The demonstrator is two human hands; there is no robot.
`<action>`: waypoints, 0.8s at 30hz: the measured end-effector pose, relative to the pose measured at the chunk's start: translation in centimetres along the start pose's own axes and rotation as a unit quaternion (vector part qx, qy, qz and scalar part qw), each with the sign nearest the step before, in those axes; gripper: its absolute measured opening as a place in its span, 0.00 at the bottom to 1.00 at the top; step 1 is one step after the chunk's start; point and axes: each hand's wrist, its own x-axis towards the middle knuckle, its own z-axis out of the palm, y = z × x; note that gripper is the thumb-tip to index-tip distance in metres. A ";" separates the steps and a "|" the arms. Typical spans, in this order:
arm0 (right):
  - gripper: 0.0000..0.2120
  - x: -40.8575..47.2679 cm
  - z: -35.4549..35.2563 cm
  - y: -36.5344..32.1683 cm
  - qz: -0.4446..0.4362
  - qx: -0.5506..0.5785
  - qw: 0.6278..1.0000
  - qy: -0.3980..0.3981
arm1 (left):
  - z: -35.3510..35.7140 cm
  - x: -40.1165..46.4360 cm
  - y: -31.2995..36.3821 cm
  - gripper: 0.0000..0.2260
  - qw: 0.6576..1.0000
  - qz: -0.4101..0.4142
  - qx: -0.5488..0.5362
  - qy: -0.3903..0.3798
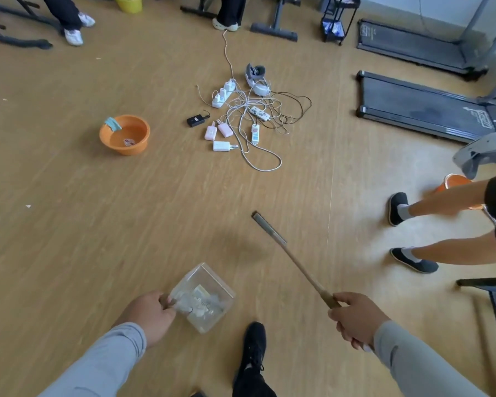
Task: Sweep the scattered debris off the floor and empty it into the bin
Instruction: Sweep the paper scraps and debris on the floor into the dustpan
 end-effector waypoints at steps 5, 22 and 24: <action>0.12 5.9 -1.7 -3.7 0.010 -0.044 0.998 0.038 | 0.1 3.5 3.6 0.02 1.000 -0.014 -0.008 -0.001; 0.20 3.1 -6.4 -5.9 0.039 -0.123 0.972 -0.195 | -1.2 8.3 7.9 0.09 0.999 -0.037 0.000 0.000; 0.17 1.9 -7.3 -7.6 0.034 -0.104 0.974 -0.199 | -1.7 8.1 7.2 0.09 0.999 -0.040 -0.011 -0.010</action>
